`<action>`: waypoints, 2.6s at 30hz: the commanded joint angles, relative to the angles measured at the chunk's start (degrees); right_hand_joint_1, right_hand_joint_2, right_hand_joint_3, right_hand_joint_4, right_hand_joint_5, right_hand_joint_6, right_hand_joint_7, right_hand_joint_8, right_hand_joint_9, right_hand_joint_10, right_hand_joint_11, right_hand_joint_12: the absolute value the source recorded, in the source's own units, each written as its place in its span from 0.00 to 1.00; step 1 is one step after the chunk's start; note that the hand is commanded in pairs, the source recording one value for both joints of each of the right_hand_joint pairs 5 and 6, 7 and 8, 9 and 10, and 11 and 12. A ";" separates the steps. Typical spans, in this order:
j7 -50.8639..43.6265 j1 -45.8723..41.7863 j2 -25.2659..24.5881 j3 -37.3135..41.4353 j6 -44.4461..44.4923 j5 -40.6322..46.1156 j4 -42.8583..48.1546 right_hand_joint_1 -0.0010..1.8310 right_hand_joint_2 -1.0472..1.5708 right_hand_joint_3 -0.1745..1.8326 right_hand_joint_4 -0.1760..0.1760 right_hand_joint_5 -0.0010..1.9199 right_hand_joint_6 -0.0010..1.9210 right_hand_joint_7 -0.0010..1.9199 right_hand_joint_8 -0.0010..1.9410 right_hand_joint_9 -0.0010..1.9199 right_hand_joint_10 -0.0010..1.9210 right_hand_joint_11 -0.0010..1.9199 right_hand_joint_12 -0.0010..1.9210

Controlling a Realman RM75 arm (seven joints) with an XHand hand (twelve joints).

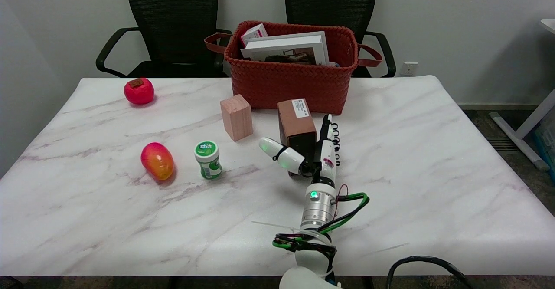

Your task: Pick up the brown paper box.

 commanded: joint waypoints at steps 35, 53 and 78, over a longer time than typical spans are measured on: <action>0.83 1.30 0.00 1.04 0.64 0.98 -1.73 0.56 0.75 0.24 0.50 0.68 0.68 0.48 0.47 0.34 0.34 0.25 0.25; 3.71 2.34 -0.10 0.96 1.56 0.81 -2.47 0.60 0.82 0.25 0.50 0.68 0.68 0.72 0.71 0.54 0.54 0.52 0.52; 3.79 6.92 2.19 1.12 2.84 -3.08 -1.84 0.61 0.87 0.24 0.50 0.72 0.72 0.83 0.83 0.73 0.73 0.61 0.61</action>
